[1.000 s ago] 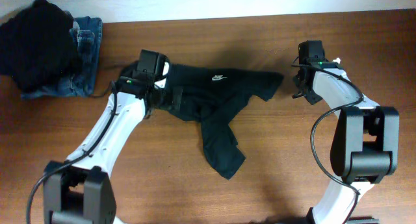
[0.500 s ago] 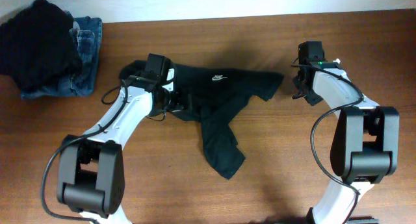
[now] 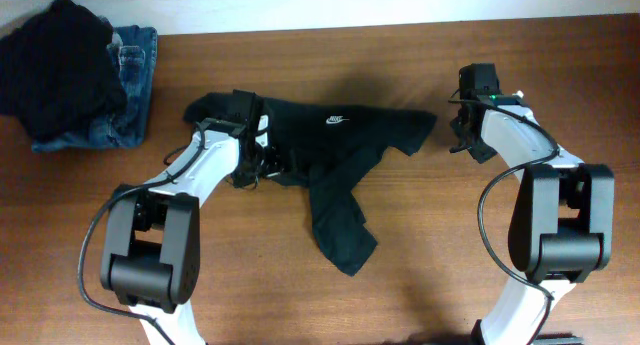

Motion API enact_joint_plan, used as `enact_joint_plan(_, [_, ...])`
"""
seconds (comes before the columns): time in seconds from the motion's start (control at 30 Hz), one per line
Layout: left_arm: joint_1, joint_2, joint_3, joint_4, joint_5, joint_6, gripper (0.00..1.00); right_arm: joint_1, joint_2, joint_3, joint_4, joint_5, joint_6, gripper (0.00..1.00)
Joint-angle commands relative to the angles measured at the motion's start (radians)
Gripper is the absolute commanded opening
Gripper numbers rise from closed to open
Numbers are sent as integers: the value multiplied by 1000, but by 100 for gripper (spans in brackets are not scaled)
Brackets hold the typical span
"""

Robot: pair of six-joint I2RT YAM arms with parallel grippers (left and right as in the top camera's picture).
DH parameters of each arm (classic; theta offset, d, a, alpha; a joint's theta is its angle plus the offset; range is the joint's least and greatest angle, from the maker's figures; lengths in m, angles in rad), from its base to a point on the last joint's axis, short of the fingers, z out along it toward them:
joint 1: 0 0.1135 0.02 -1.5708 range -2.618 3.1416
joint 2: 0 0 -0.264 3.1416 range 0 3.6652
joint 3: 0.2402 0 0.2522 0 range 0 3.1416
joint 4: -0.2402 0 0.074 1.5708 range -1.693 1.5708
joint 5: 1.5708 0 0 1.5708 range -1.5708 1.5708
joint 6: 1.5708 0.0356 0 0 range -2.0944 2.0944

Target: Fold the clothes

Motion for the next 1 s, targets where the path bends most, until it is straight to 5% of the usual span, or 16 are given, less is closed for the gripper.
enact_joint_plan(0.0, [5,45,-1,12,37,-18,99,-1,6,11,-4,-2,4,30])
enact_joint_plan(0.1, [5,46,-1,12,37,-18,99,-1,6,11,-3,-2,4,30])
enact_joint_plan(0.23, [5,46,0,2,37,-17,43,-1,6,11,-3,-2,4,30])
enact_joint_plan(0.47, [5,46,0,-49,33,-4,1,-1,6,11,-3,-2,4,30])
enact_joint_plan(0.7, [5,44,66,-222,13,81,1,-1,6,11,4,-2,4,30])
enact_joint_plan(0.97, [5,44,288,-600,-366,100,1,-1,6,11,5,-2,4,30])
